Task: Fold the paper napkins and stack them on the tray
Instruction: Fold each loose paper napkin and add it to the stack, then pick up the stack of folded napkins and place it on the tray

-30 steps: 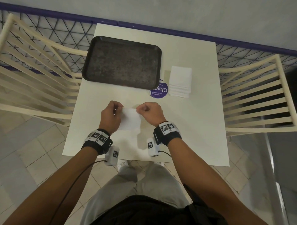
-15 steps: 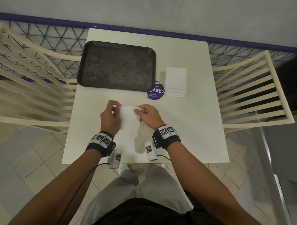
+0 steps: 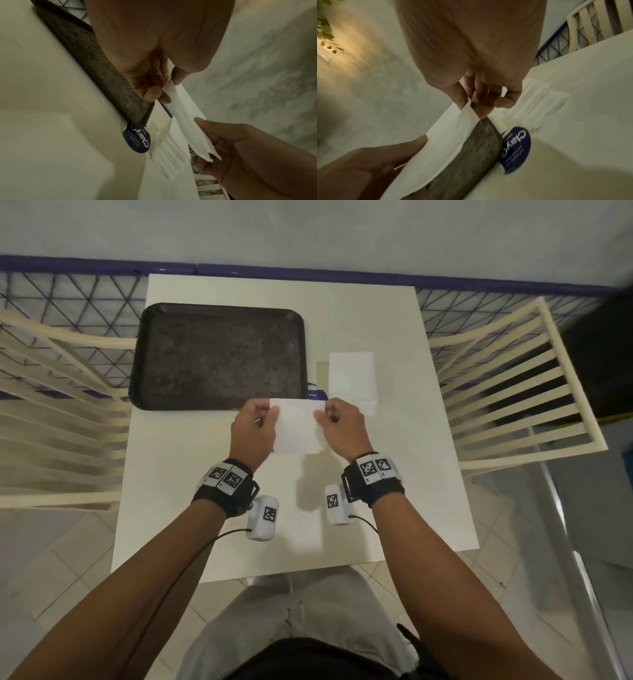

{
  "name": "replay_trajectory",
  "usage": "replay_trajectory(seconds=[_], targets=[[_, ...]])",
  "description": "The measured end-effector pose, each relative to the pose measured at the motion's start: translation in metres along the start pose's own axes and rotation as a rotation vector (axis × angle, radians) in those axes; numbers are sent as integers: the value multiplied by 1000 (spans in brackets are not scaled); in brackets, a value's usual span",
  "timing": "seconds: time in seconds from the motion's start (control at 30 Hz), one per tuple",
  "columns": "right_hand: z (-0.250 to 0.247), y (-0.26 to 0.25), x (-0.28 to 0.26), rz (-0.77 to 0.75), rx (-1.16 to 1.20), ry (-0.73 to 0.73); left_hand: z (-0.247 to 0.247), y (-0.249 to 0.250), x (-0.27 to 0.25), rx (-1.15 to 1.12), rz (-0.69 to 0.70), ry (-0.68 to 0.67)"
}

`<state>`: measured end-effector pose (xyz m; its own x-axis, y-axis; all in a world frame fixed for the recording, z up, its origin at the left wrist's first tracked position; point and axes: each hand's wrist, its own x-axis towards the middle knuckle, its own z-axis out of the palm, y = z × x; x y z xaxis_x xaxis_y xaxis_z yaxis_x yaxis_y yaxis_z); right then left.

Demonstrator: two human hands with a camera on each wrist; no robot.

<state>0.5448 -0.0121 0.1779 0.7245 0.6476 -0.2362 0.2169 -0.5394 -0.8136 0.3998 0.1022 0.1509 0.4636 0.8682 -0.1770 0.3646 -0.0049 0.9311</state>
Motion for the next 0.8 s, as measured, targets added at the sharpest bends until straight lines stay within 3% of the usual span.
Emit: replay_trajectory(seconds=[0.4,0.63,0.8], targets=[[-71,29,143,48,-110,143,109,40,96,102,-131,-84],[-65,56,169,177,-189,121,143,46,114,277,-278,-188],[-65,62,168,380,-159,37,169,43,118,428,-429,-268]])
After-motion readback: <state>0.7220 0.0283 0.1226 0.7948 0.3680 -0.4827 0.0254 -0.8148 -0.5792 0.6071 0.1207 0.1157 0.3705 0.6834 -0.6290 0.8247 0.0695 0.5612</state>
